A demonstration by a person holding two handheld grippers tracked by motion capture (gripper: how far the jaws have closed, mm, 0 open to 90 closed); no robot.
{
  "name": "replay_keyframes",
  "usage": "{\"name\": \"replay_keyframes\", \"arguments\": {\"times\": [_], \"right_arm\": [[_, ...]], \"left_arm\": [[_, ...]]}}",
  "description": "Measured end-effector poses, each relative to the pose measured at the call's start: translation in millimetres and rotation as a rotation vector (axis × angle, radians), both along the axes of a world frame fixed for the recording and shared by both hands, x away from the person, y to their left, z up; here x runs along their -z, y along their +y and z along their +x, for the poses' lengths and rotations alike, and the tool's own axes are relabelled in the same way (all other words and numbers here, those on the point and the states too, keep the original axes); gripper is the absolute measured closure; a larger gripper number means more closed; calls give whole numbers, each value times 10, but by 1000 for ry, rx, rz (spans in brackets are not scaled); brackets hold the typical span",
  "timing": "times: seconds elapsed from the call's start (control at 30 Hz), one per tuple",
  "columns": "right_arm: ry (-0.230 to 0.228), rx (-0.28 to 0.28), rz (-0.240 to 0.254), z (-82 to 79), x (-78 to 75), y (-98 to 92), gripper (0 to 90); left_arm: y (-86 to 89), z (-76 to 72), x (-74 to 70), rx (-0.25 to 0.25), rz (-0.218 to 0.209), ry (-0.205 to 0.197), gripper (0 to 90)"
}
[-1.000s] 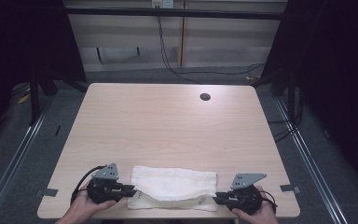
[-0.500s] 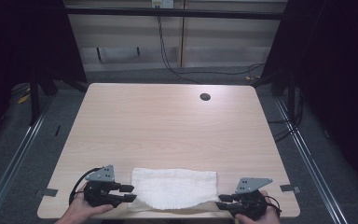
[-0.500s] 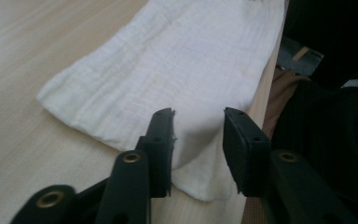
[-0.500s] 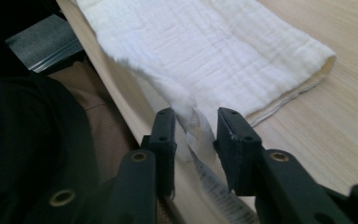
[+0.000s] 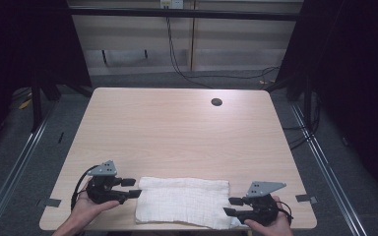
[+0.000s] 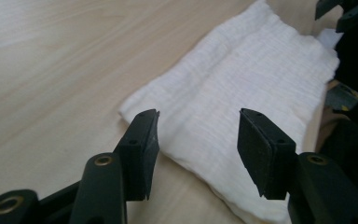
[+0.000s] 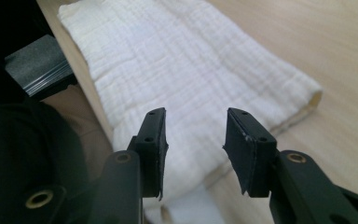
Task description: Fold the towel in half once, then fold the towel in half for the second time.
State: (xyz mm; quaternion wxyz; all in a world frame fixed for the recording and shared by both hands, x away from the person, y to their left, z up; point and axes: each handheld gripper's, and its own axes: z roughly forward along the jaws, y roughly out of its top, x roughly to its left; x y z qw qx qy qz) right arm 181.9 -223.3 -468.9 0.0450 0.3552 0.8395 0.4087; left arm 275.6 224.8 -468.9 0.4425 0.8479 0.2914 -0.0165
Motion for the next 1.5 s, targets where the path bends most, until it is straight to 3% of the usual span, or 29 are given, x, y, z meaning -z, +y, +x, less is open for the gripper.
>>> {"name": "replay_keyframes", "arguments": {"times": [0.2, 0.33, 0.37, 0.57, 0.73, 0.77, 0.8, 0.87, 0.93, 1.13, 1.27, 1.5], "right_arm": [[-13, 9, 8, 212, -37, 159, 553], [-9, -2, 8, 278, -56, 324, 530], [-13, -4, 6, 291, -47, 370, 521], [2, -81, 6, 279, -10, 626, 491], [18, -118, -25, 308, 11, 863, 492], [18, -126, -19, 319, 13, 903, 494], [16, -128, -18, 323, 6, 937, 497], [16, -145, 2, 330, -11, 1006, 518], [17, -171, 7, 335, -27, 1092, 527], [17, -252, 12, 318, -18, 1437, 540], [13, -303, 19, 298, -25, 1650, 544], [24, -365, 18, 352, 37, 1995, 577]], "left_arm": [[-57, 190, -66, -34, 12, -18, 455], [-105, 339, -79, -55, 5, -9, 449], [-121, 372, -70, -61, 21, -16, 443], [-191, 463, 7, -80, 33, 22, 436], [-283, 569, -25, -76, 44, 4, 433], [-301, 582, -26, -82, 25, 5, 426], [-315, 586, -18, -76, 8, 11, 421], [-344, 562, 3, -55, 33, 3, 416], [-328, 533, 35, -48, 30, 8, 409], [-277, 495, 138, -53, 73, 16, 409], [-242, 504, 120, -63, 52, 12, 406], [-227, 480, 143, -54, 63, 14, 399]]}}
